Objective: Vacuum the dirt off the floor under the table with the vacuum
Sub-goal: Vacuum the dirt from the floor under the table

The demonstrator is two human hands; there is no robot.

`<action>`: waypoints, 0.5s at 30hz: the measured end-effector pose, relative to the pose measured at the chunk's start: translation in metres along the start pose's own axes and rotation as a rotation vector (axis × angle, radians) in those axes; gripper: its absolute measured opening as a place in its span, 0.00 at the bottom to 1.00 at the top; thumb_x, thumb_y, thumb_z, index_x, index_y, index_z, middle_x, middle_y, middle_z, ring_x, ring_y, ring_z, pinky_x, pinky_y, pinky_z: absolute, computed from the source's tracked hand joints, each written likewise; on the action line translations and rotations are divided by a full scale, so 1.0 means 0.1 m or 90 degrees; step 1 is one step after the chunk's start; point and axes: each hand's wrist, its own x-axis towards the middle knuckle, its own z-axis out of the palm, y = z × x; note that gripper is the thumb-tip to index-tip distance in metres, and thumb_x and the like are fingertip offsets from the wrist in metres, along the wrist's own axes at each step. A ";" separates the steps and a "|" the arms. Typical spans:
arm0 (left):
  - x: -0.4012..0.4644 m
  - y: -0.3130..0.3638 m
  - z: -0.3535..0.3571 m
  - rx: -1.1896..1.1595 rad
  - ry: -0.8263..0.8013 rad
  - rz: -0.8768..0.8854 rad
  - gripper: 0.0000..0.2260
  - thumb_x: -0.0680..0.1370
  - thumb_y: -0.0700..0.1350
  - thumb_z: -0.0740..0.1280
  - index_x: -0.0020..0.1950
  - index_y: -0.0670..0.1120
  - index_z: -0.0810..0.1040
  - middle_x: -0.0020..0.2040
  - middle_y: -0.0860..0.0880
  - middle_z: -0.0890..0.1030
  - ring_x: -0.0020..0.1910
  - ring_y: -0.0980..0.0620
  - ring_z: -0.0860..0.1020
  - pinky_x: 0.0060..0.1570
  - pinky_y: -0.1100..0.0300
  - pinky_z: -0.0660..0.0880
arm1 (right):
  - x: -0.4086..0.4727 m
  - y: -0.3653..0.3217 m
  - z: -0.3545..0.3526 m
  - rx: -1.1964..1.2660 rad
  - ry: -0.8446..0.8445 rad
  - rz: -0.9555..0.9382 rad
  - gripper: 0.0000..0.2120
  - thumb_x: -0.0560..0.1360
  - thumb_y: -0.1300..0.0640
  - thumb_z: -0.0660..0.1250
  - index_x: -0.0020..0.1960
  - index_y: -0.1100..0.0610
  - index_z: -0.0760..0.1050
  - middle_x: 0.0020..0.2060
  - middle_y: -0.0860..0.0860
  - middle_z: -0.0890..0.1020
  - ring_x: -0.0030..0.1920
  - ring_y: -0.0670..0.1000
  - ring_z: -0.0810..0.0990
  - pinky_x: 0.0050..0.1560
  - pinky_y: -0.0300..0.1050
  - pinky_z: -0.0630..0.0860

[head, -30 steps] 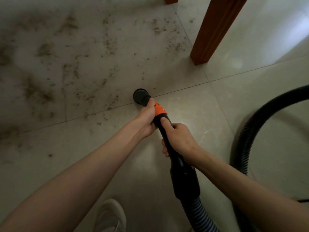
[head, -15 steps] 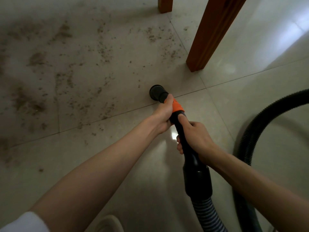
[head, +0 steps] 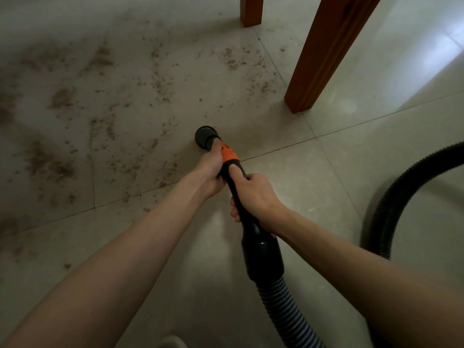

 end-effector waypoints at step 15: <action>0.18 0.25 -0.05 0.023 -0.005 -0.015 0.19 0.81 0.58 0.54 0.49 0.44 0.72 0.37 0.47 0.73 0.34 0.52 0.73 0.30 0.60 0.73 | 0.14 -0.18 0.03 -0.004 -0.083 -0.020 0.20 0.79 0.45 0.58 0.43 0.62 0.71 0.26 0.56 0.77 0.25 0.53 0.77 0.30 0.43 0.77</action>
